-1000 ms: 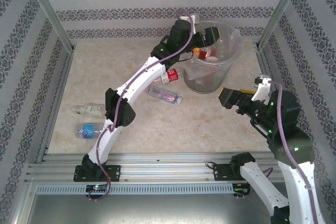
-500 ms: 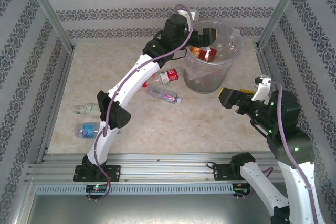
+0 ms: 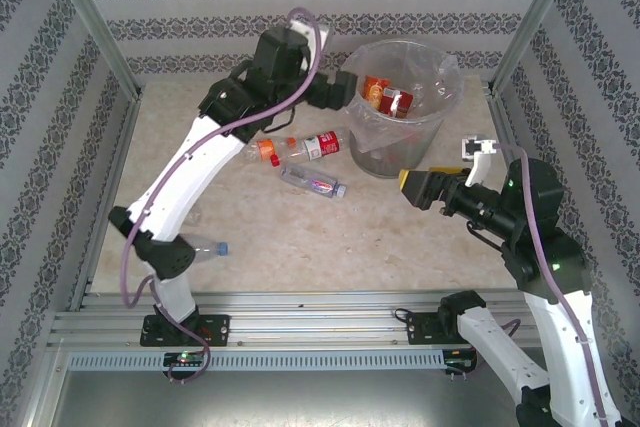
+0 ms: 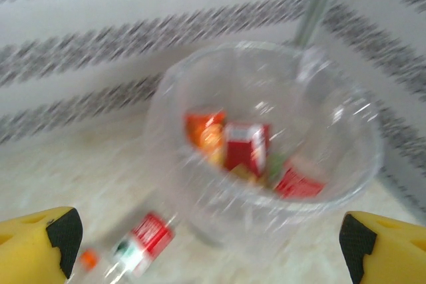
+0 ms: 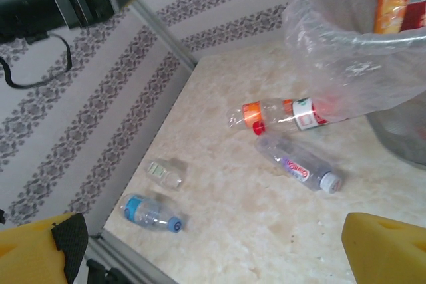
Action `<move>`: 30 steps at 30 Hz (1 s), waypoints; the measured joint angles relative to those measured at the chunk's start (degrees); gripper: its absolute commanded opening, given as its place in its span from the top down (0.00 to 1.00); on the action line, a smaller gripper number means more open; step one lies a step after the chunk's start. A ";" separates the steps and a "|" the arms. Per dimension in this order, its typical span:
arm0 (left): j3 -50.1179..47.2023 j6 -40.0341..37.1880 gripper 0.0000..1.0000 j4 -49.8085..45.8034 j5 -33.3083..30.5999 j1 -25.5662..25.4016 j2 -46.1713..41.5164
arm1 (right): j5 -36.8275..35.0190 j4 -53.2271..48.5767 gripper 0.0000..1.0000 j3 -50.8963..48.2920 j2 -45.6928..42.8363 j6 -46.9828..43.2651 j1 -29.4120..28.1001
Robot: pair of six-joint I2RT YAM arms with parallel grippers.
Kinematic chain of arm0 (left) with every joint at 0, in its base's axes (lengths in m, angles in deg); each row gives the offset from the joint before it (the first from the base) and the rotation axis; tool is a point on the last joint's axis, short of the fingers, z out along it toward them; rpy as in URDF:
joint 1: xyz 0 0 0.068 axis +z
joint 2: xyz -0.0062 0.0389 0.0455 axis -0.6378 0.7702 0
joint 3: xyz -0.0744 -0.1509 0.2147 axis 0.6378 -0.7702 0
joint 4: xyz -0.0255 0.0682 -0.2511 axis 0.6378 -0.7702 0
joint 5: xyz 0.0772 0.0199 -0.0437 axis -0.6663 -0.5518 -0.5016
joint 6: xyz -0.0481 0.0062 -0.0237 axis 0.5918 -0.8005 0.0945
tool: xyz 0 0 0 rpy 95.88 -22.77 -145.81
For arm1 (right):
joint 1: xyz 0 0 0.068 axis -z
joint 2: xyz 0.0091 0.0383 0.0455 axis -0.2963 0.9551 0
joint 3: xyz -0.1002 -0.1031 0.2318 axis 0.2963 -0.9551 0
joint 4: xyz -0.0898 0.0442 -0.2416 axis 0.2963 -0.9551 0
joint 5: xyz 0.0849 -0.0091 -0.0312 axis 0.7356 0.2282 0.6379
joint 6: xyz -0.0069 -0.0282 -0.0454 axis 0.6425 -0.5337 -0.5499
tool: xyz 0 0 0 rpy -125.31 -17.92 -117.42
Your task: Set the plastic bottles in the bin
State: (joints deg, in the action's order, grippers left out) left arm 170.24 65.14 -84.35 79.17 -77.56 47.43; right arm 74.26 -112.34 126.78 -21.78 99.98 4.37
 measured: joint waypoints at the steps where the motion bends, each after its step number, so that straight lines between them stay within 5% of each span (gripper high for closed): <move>1: -3.76 0.63 0.00 -0.79 -1.99 0.00 -2.43 | 0.68 0.13 0.02 0.00 0.26 0.00 0.00; 11: -39.47 18.08 0.00 -10.10 -14.88 1.60 -26.71 | 3.30 1.38 0.02 -0.50 3.32 -0.02 -3.32; 17: -58.03 32.89 0.05 -14.67 -13.11 9.77 -37.03 | 3.04 1.86 0.02 -0.76 5.53 -0.04 -6.62; 30: -74.01 55.76 0.12 -18.14 -8.98 25.44 -45.75 | 0.35 2.16 0.02 -1.51 7.28 -0.28 -10.84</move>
State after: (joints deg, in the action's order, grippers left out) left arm 96.24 120.90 -102.49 70.19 -52.12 1.69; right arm 74.61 -110.18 125.27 -14.51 99.70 -6.47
